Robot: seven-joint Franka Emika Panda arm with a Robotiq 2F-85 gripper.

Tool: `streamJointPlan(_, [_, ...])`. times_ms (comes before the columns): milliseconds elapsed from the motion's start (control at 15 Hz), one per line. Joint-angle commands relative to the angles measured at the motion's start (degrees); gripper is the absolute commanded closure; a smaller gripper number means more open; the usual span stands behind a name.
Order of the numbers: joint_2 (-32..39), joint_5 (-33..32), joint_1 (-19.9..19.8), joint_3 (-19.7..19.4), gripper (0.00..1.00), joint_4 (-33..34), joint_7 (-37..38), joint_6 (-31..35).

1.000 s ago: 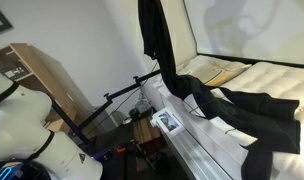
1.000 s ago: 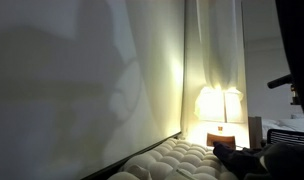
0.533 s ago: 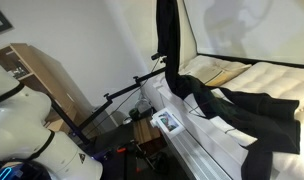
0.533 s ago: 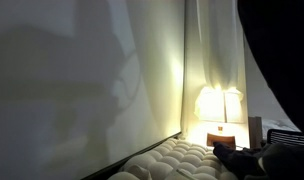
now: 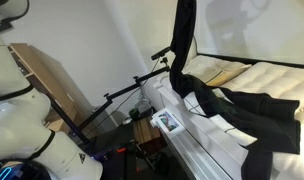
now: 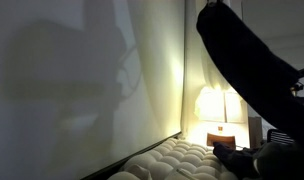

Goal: Unfold the black cloth on the bed.

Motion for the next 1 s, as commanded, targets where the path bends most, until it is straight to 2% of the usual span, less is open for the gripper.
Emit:
streamJointPlan(0, [6.09,-7.15,2.56,-3.6,0.93,7.18,7.44,2.62])
streamJointPlan(267, [11.43,-16.0,5.84,-8.21,0.94,14.75,15.92,1.57])
streamJointPlan(467, [15.41,-20.29,8.64,-10.89,0.94,21.36,18.52,-1.07])
streamJointPlan(933, [23.35,-33.61,13.21,-16.05,0.93,30.97,30.62,-1.5])
